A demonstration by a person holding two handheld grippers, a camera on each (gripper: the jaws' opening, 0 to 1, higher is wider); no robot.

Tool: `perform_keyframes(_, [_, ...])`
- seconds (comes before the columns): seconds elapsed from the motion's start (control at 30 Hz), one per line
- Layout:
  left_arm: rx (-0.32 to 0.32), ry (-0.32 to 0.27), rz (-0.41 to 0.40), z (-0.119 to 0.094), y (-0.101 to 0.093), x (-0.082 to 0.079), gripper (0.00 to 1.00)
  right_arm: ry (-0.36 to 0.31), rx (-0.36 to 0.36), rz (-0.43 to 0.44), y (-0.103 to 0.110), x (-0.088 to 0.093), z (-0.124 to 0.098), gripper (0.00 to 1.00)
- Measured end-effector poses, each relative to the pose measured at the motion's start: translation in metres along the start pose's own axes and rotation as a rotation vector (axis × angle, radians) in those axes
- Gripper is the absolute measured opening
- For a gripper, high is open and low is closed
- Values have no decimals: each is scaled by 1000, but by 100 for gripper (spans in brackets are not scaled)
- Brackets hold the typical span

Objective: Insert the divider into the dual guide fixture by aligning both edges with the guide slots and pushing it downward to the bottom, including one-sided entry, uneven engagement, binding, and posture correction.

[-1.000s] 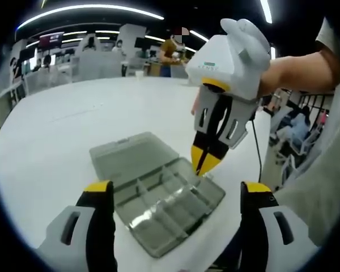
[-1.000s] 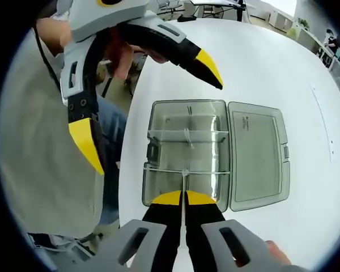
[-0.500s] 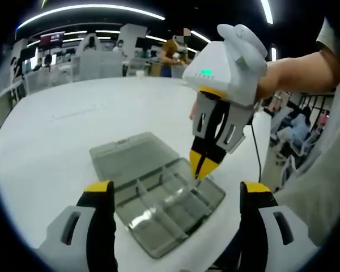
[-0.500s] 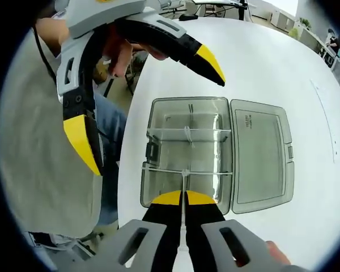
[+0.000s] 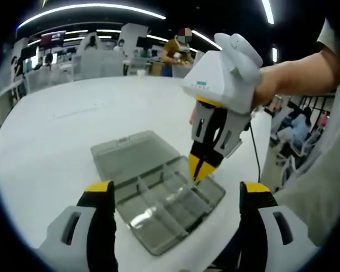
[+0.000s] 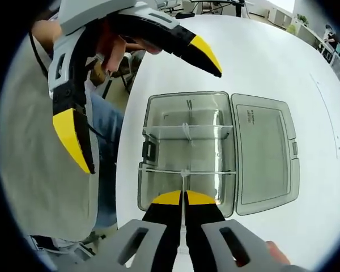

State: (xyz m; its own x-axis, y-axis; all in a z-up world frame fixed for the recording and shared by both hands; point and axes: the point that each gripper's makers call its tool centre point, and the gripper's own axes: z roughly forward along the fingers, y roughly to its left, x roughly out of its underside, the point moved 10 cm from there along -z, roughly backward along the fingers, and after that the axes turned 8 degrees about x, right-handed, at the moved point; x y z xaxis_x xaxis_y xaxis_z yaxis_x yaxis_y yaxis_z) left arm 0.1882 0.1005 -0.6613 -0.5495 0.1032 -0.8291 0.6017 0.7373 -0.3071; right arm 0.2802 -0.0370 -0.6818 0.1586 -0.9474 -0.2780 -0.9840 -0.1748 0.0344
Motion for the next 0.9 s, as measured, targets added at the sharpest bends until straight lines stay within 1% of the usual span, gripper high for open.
perform_keyframes(0.53, [-4, 3, 1, -2, -2, 2, 89, -8, 25, 39, 2, 4, 7, 0])
perform_keyframes(0.9, [-3, 10, 8, -3, -2, 3, 89, -2, 60, 33, 7, 3, 6, 0])
